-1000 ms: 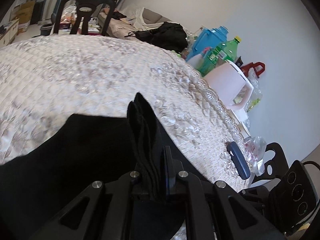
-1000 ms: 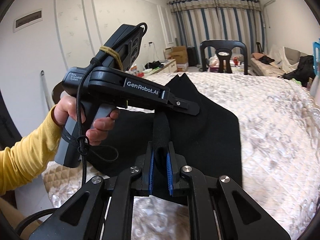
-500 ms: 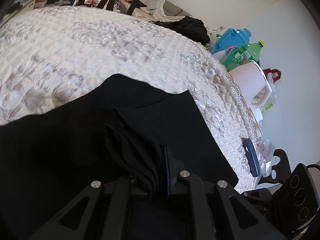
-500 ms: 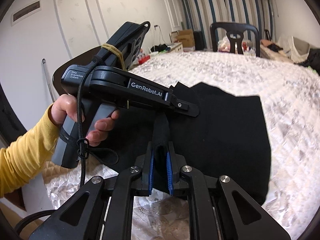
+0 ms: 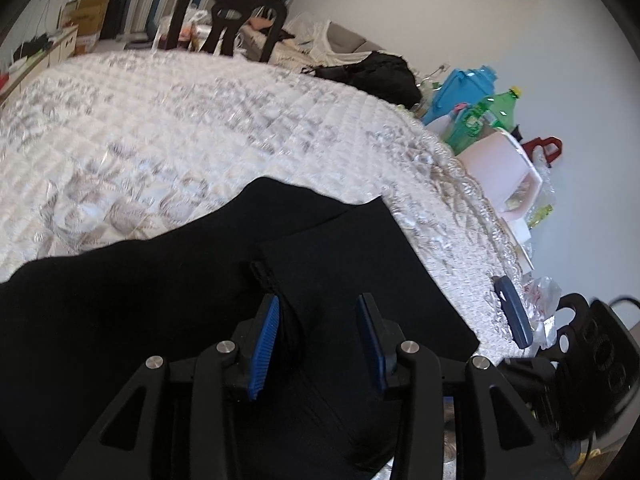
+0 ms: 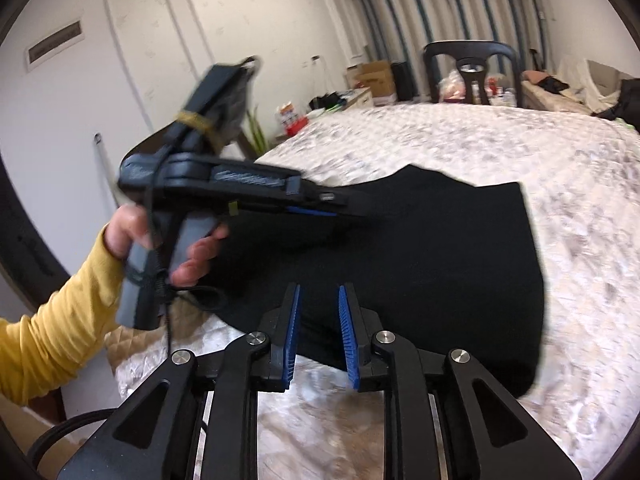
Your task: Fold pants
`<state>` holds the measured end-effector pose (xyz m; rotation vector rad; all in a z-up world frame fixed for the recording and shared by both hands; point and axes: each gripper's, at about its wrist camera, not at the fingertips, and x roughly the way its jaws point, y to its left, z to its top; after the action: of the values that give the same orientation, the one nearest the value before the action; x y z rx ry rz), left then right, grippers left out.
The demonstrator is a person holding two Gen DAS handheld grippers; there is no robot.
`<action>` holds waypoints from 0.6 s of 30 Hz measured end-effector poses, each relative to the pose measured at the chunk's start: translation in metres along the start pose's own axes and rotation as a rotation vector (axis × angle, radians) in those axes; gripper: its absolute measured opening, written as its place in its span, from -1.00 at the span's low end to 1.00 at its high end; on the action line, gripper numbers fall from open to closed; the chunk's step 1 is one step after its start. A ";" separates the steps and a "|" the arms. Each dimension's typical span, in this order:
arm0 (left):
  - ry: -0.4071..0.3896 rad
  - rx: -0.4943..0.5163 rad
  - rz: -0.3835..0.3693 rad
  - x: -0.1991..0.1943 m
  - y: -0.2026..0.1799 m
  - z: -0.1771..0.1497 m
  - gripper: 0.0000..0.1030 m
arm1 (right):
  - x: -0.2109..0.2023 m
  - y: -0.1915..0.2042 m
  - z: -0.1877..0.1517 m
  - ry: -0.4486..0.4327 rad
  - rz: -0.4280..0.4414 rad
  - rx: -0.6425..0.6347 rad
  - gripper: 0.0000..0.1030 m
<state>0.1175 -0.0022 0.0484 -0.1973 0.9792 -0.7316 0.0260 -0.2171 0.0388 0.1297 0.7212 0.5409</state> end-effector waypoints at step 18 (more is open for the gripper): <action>0.053 0.080 0.110 0.016 -0.013 -0.026 0.00 | -0.004 -0.030 -0.017 0.071 -0.150 0.051 -0.58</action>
<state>0.0958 -0.0180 0.0294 -0.0541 1.0011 -0.6768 0.0244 -0.2459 0.0197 0.1030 0.8067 0.3854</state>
